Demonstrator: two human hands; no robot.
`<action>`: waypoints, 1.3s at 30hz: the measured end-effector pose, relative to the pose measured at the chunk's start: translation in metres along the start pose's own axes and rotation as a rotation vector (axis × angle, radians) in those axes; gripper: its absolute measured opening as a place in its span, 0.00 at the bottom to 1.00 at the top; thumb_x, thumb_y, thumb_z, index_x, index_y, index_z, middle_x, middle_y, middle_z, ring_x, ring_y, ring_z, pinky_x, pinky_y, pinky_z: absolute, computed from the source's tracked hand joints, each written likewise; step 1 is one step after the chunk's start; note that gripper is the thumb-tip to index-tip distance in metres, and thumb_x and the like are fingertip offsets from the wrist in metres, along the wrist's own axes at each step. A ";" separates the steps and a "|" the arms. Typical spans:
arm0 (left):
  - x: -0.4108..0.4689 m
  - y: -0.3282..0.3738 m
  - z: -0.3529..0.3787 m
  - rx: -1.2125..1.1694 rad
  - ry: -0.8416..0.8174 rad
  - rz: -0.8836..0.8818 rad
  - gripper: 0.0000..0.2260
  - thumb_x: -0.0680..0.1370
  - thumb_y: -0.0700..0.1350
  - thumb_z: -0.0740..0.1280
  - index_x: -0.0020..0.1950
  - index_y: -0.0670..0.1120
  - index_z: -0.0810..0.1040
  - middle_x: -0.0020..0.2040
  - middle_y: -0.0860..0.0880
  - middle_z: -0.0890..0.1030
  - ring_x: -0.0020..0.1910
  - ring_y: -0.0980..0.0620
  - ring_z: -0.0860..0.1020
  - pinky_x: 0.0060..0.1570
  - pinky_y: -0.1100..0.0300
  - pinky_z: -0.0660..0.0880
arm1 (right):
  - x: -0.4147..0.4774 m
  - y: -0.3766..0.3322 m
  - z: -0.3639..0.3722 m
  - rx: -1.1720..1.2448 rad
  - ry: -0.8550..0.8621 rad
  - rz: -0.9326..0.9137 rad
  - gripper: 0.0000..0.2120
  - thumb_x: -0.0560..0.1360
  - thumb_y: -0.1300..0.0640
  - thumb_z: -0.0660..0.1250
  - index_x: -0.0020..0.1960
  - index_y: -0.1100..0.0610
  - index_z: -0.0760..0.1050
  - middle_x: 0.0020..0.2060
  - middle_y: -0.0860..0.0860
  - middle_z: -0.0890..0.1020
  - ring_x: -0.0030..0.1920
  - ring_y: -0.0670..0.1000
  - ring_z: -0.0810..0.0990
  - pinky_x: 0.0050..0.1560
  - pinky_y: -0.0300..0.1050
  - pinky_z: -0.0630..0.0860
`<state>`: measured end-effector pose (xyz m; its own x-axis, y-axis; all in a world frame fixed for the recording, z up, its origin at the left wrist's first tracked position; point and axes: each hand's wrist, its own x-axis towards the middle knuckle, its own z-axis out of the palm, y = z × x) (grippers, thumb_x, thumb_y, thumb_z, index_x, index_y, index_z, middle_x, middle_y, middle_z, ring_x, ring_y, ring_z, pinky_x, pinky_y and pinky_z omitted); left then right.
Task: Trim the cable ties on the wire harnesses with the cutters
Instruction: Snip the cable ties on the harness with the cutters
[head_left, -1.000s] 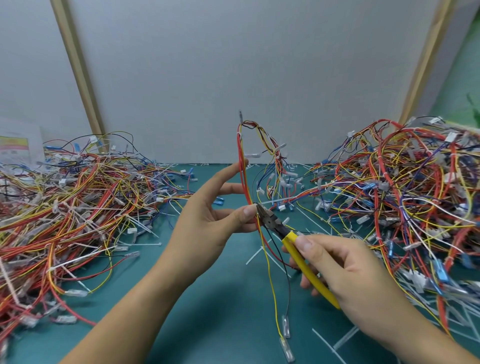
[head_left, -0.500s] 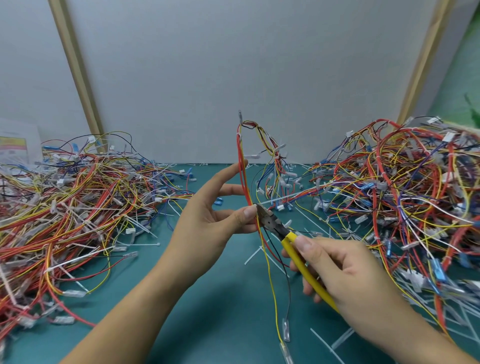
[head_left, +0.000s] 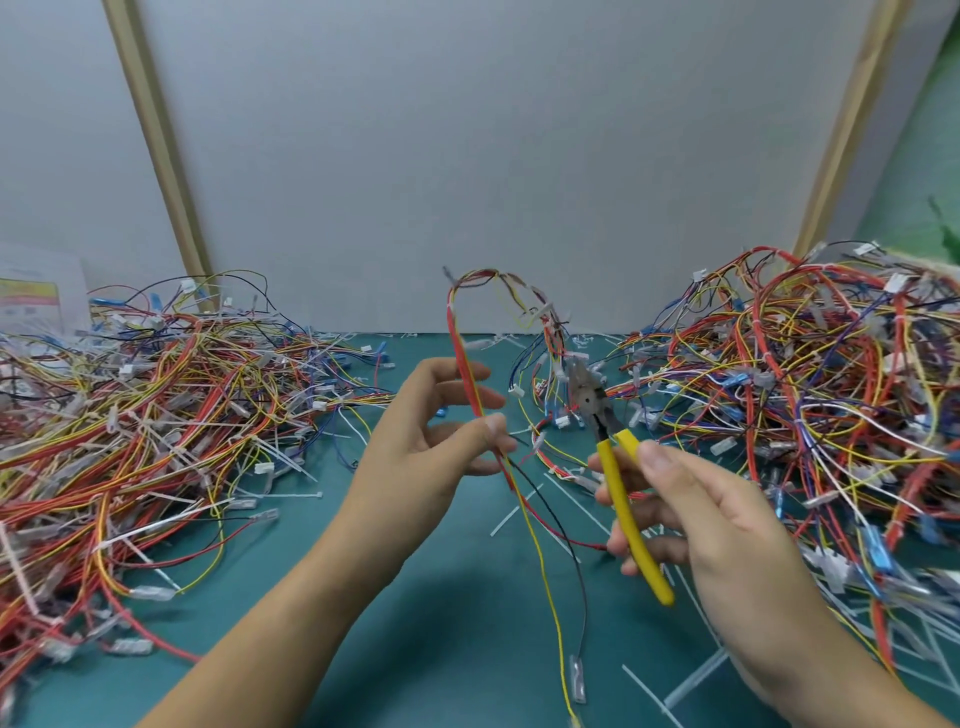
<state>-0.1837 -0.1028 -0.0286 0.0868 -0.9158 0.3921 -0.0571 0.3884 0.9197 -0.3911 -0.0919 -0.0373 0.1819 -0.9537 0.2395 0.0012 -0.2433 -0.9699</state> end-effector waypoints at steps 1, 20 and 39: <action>0.001 -0.001 -0.001 0.001 0.035 0.003 0.06 0.79 0.42 0.69 0.55 0.47 0.79 0.51 0.47 0.83 0.44 0.49 0.84 0.42 0.59 0.80 | 0.000 0.002 0.000 -0.005 -0.003 0.001 0.16 0.74 0.38 0.64 0.47 0.45 0.85 0.43 0.53 0.85 0.36 0.50 0.82 0.35 0.44 0.81; -0.002 0.010 0.002 -0.113 0.125 0.017 0.04 0.79 0.35 0.66 0.51 0.39 0.80 0.42 0.43 0.85 0.41 0.46 0.85 0.41 0.59 0.82 | -0.006 0.003 0.005 -0.166 -0.086 -0.026 0.15 0.72 0.37 0.59 0.49 0.39 0.81 0.43 0.45 0.81 0.40 0.45 0.81 0.40 0.36 0.77; -0.002 0.007 0.000 0.057 0.185 -0.006 0.09 0.76 0.38 0.71 0.52 0.50 0.85 0.34 0.47 0.84 0.31 0.58 0.79 0.40 0.68 0.77 | -0.004 0.000 0.008 0.060 -0.217 0.172 0.19 0.72 0.41 0.62 0.49 0.52 0.85 0.42 0.56 0.84 0.35 0.54 0.80 0.35 0.53 0.81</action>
<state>-0.1841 -0.0981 -0.0229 0.2681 -0.8817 0.3883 -0.1120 0.3718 0.9215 -0.3841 -0.0862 -0.0390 0.3910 -0.9183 0.0624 0.0090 -0.0640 -0.9979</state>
